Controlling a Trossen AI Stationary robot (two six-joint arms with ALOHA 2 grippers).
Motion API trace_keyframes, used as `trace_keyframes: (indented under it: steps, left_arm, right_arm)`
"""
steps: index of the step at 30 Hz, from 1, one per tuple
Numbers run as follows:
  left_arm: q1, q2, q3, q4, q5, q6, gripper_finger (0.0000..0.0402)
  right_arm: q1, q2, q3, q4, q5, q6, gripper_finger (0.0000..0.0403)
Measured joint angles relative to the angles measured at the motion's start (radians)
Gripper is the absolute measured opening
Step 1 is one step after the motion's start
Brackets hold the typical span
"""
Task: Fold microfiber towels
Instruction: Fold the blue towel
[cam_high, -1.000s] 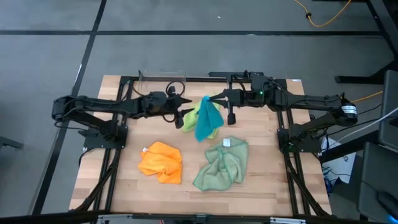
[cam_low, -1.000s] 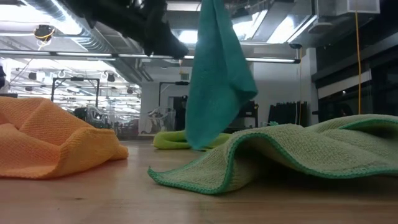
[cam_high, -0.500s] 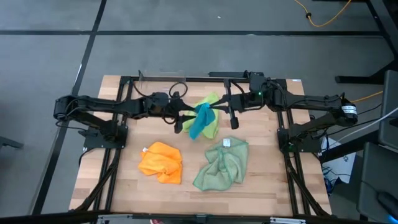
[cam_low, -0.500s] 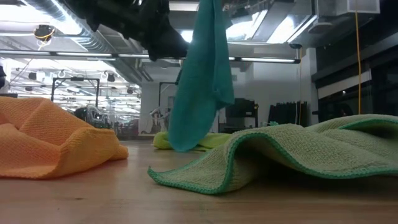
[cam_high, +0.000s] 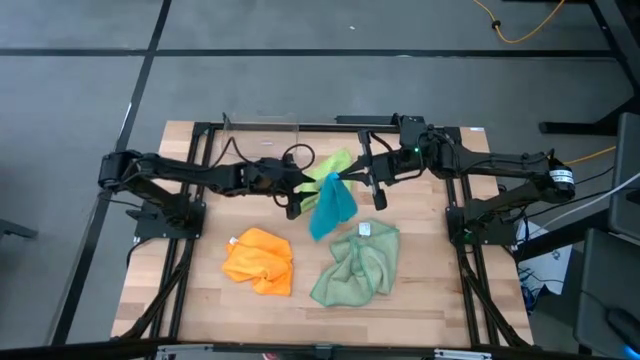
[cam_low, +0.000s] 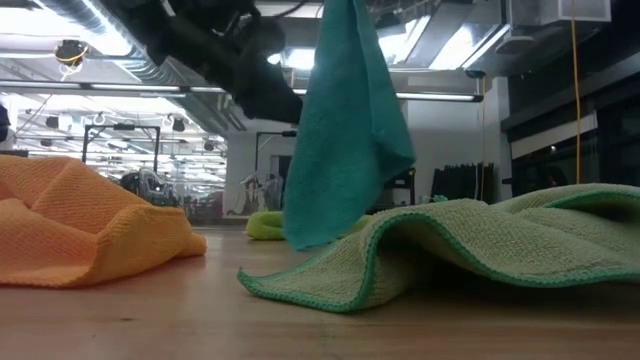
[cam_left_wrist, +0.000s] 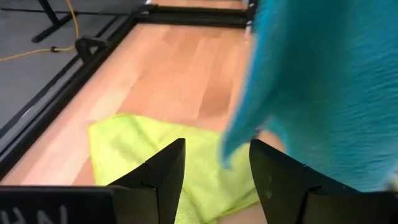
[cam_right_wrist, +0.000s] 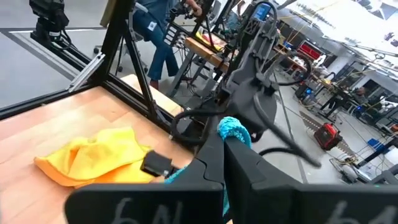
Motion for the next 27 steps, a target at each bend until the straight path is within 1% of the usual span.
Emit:
trace_keyframes:
  steps: [3,7,9,11,14,20,24,27]
  left_arm:
    - [0.012,0.019,0.0,-0.001,-0.001,0.005,0.0172]
    - [0.018,0.018,0.0,0.004,0.003,0.005,0.0172]
    - [0.018,0.011,0.0,-0.002,0.042,0.005,0.0172]
    - [0.018,0.007,0.0,0.008,0.108,0.005,0.0172]
    - [0.017,0.007,0.0,0.0,0.175,0.005,0.0172]
    - [0.016,0.01,0.0,-0.01,0.193,0.007,0.0172]
    - [0.016,0.018,0.0,-0.023,0.27,0.007,0.0172]
    - [0.016,0.018,0.0,-0.021,0.273,0.014,0.0172]
  right_arm:
    - [0.001,0.0,0.0,-0.009,-0.015,0.0,0.0]
    - [0.0,0.0,0.0,-0.031,-0.14,-0.002,0.0]
    - [0.001,0.0,0.0,-0.042,-0.181,-0.004,0.0]
    - [0.001,0.0,0.0,-0.053,-0.199,-0.004,0.0]
    - [0.001,0.0,0.0,-0.065,-0.204,-0.004,0.0]
    - [0.001,0.0,0.0,-0.064,-0.207,-0.006,0.0]
    - [0.001,0.0,0.0,-0.052,-0.207,-0.011,0.0]
    - [0.001,0.0,0.0,-0.051,-0.207,-0.032,0.0]
